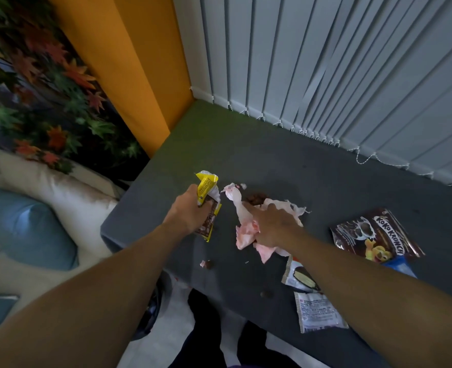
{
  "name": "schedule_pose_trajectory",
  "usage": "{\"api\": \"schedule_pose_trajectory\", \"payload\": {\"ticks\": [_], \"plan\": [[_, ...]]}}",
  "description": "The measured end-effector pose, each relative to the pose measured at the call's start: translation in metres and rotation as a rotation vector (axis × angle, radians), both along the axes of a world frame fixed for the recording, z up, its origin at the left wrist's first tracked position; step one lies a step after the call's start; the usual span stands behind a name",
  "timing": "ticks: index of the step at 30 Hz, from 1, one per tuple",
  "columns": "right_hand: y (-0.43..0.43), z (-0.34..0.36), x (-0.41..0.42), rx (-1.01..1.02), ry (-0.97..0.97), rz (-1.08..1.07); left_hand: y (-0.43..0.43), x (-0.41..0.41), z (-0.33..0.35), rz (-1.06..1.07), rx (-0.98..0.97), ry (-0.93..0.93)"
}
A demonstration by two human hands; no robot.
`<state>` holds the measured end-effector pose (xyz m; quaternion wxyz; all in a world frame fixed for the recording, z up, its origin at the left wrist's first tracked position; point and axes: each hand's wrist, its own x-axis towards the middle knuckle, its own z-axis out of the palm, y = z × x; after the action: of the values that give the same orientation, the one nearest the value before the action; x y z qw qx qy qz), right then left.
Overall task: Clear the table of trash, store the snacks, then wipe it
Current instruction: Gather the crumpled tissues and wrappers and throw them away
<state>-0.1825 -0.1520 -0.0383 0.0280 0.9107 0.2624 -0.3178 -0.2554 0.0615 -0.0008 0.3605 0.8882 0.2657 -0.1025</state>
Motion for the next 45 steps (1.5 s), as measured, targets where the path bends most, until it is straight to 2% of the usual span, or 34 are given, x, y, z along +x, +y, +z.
{"api": "schedule_pose_trajectory", "payload": {"ticks": [4,8,12,19,29,36,45], "plan": [[0.002,-0.004,-0.004,-0.019,-0.041,0.023,0.004,-0.001,-0.003,0.004,0.005,0.014],[-0.001,-0.007,-0.008,0.070,-0.147,0.036,0.005,-0.001,-0.004,-0.001,0.011,0.020],[-0.005,-0.001,-0.005,0.140,-0.162,-0.003,0.004,-0.001,-0.001,-0.010,0.008,0.023],[-0.025,0.034,0.009,0.278,-0.184,-0.094,-0.004,0.006,0.017,-0.011,0.005,-0.031],[-0.047,0.095,0.041,0.435,-0.359,-0.165,-0.028,0.018,0.058,-0.055,0.063,-0.163],[-0.044,0.115,0.041,0.491,-0.374,-0.145,-0.033,0.009,0.075,-0.006,0.096,-0.202],[-0.010,0.117,0.021,0.525,-0.341,-0.067,-0.013,-0.037,0.074,0.114,0.095,-0.150]]}}
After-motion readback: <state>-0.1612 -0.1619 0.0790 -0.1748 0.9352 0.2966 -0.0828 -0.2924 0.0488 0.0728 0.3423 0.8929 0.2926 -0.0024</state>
